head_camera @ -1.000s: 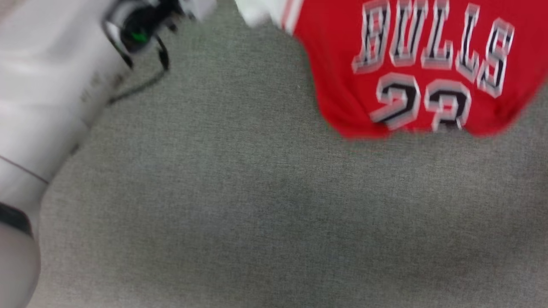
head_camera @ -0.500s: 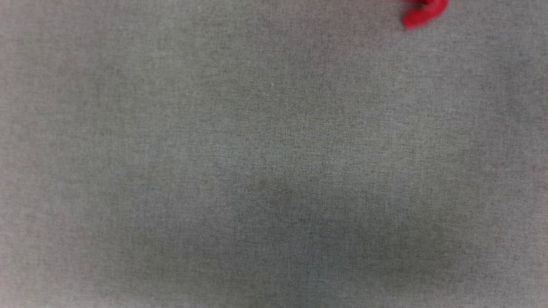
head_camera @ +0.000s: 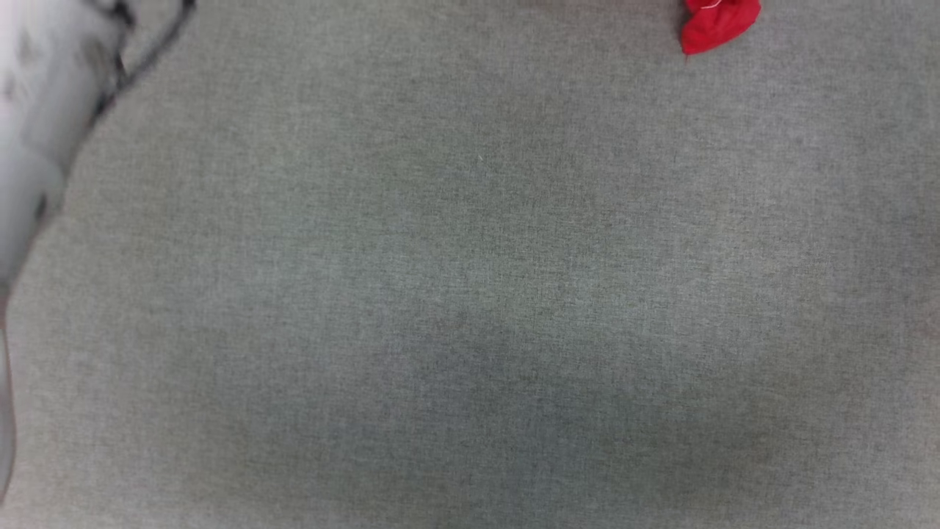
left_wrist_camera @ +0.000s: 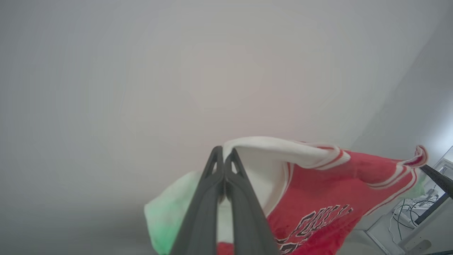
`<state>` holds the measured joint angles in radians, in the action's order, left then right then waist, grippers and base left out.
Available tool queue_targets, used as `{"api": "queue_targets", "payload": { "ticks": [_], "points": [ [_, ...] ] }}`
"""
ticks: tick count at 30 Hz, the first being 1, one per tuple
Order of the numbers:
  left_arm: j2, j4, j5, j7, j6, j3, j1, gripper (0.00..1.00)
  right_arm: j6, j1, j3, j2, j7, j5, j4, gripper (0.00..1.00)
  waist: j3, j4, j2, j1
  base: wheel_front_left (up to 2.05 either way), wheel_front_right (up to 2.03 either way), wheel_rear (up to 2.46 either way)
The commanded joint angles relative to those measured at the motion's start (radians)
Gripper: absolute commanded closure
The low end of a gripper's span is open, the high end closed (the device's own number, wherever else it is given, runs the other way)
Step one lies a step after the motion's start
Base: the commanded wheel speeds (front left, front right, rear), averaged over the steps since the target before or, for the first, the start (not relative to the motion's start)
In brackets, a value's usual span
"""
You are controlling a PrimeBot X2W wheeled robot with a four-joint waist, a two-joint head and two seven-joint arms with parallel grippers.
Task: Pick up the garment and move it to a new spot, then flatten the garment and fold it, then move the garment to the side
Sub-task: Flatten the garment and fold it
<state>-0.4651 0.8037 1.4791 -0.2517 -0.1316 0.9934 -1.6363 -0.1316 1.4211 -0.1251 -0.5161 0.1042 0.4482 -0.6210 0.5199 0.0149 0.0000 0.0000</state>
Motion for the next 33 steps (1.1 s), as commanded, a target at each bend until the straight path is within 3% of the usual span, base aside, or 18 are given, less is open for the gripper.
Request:
{"api": "queue_targets", "payload": {
  "ticks": [1, 9, 16, 29, 33],
  "points": [
    [-0.018, -0.019, 0.01, -0.004, 0.002, -0.003, 0.035, 1.0, 0.002, -0.036, -0.012, -0.01, 0.007, 0.024, 0.015, 1.0, -0.013, 0.002, 0.0, 0.0, 0.0, 0.0, 0.0],
    [-0.147, -0.273, 0.058, -0.012, 0.002, 0.004, 0.327, 1.0, 0.002, -0.359, -0.085, -0.099, 0.084, 0.146, 0.265, 1.0, -0.089, -0.002, 0.0, 0.0, 0.0, 0.0, 0.0],
    [-0.248, -0.484, 0.021, -0.012, 0.002, 0.03, 0.615, 1.0, 0.002, -0.735, -0.045, -0.162, 0.235, 0.223, 0.514, 1.0, -0.162, -0.001, 0.0, 0.0, 0.0, 0.0, 0.0],
    [-0.379, -0.724, -0.064, -0.012, 0.002, -0.086, 1.094, 1.0, 0.001, -1.256, 0.13, -0.118, 0.526, 0.28, 0.903, 1.0, -0.219, -0.007, 0.0, 0.0, 0.0, 0.0, 0.0],
    [-0.425, -0.791, -0.087, -0.012, 0.026, -0.09, 1.198, 1.0, 0.001, -1.358, 0.159, -0.103, 0.596, 0.279, 0.98, 1.0, -0.223, -0.002, 0.0, 0.0, 0.0, 0.0, 0.0]
  ]
}}
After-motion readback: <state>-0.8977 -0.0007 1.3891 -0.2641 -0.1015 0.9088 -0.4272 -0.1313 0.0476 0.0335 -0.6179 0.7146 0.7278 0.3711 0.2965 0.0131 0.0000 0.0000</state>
